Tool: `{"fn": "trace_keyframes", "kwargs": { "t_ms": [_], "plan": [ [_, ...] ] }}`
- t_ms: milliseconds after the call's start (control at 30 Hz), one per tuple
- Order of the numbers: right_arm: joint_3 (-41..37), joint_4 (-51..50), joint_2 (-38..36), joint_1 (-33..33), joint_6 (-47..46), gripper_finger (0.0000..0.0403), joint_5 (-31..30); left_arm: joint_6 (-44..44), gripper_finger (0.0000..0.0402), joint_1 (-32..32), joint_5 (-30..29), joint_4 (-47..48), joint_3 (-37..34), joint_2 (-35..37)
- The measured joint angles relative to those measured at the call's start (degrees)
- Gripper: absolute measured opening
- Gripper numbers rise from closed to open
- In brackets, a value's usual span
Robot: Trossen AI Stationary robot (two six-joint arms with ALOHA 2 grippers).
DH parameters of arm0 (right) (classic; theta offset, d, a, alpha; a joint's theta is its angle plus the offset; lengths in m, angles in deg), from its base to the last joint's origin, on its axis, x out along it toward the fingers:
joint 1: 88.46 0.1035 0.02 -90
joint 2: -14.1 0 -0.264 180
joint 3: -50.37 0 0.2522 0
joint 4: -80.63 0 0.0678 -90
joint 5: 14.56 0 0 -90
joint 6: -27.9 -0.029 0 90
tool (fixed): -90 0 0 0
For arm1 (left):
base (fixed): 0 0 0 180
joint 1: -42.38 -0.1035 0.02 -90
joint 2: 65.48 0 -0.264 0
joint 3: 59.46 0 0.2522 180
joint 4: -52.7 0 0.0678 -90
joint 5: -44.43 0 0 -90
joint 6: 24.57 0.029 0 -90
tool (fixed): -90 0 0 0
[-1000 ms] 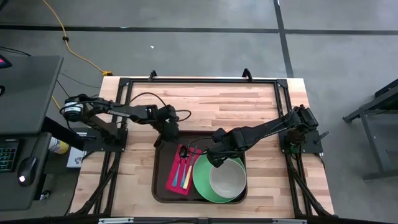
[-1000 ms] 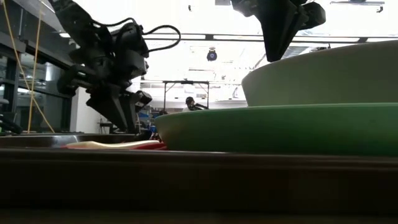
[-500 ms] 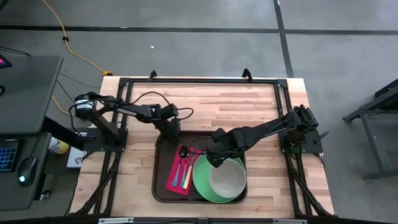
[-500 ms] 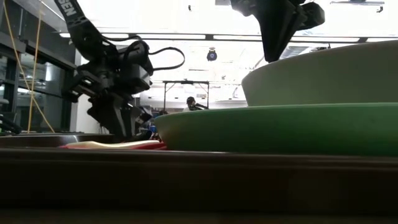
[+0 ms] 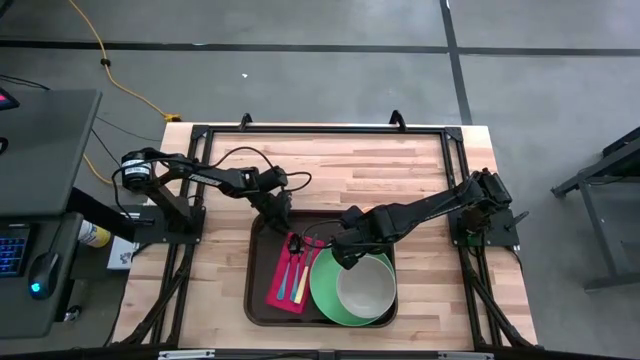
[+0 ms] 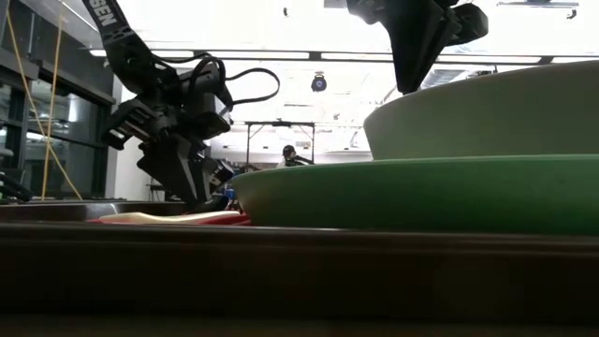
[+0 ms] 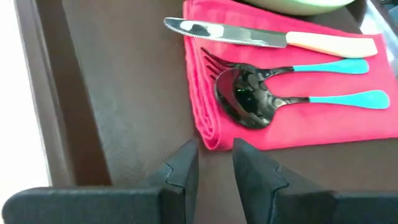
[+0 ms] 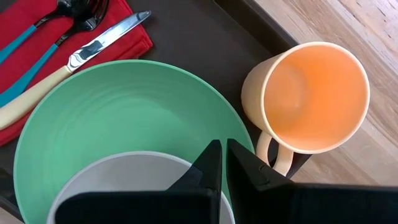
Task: Set up tray
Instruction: Adjust the red napkin on the brown serving tray
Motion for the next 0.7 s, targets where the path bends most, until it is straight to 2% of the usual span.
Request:
{"fn": "trace_keyframes", "kwargs": {
  "t_ms": [467, 700],
  "plan": [
    [0.0, 0.78, 0.0, 0.0, 0.05, 0.0, -0.03, 0.04, 0.0129, 0.0, 0.68, -0.12, 0.0, 0.0],
    [0.0, 1.47, 0.0, -0.02, 0.2, 0.0, -0.46, 0.04, 0.0145, 0.0, -2.16, -0.21, 0.0, 0.0]
  ]
}}
